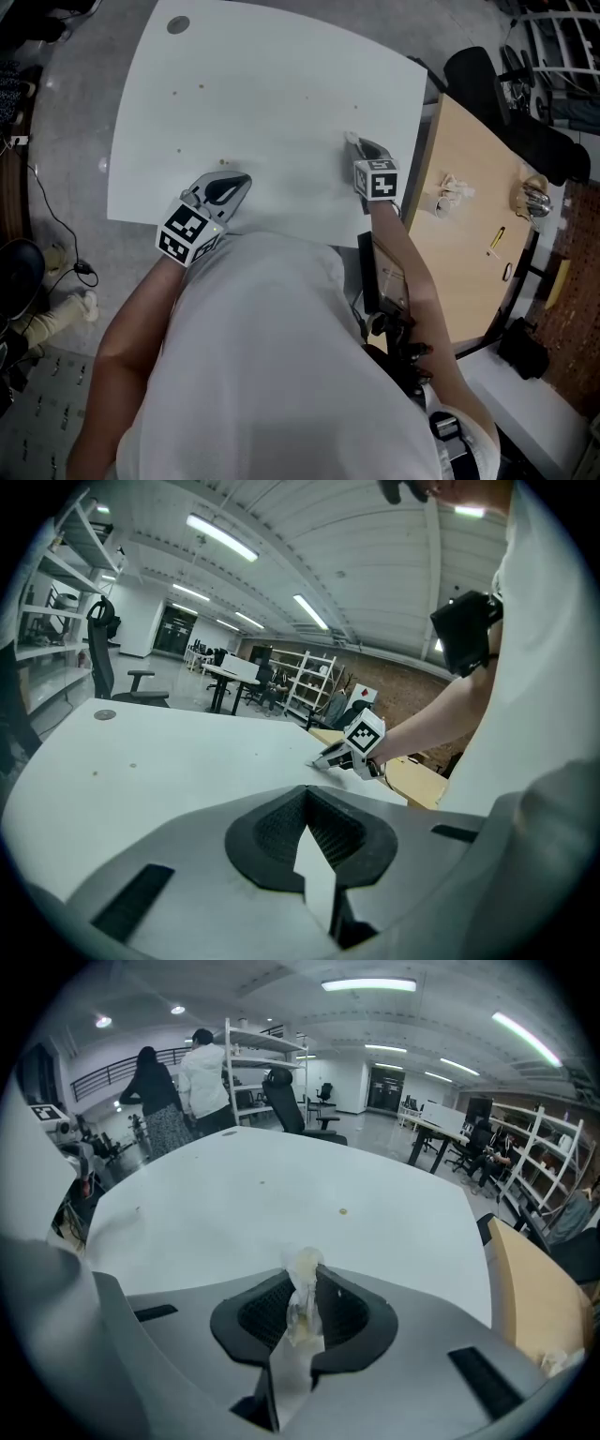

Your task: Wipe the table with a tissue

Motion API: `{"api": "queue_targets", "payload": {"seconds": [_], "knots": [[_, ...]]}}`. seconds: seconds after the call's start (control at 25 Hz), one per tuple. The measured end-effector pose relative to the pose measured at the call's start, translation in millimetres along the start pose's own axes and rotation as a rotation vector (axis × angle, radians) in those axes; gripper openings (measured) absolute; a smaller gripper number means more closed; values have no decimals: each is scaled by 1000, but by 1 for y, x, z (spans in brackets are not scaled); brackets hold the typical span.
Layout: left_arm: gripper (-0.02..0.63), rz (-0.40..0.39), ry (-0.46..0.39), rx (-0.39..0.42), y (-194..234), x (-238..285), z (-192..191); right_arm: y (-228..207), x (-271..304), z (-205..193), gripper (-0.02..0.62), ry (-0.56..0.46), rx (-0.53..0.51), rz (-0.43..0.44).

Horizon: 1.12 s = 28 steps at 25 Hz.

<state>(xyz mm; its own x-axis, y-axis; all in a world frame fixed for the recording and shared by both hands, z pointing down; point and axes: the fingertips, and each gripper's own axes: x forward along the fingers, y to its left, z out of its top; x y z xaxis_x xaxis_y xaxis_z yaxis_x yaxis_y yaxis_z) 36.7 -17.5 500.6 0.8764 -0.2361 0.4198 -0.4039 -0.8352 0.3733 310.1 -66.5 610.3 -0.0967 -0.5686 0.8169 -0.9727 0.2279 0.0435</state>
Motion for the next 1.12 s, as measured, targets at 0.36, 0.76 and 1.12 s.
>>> {"api": "queue_targets", "payload": {"seconds": [0.36, 0.76, 1.12], "knots": [[8, -25, -17, -2, 2, 16, 5, 39, -13, -4, 64, 42, 152, 235], [8, -4, -24, -28, 12, 9, 5, -36, -14, 29, 66, -93, 429, 102], [8, 25, 0, -35, 27, -1, -1, -64, 12, 52, 66, -87, 388, 5]]}}
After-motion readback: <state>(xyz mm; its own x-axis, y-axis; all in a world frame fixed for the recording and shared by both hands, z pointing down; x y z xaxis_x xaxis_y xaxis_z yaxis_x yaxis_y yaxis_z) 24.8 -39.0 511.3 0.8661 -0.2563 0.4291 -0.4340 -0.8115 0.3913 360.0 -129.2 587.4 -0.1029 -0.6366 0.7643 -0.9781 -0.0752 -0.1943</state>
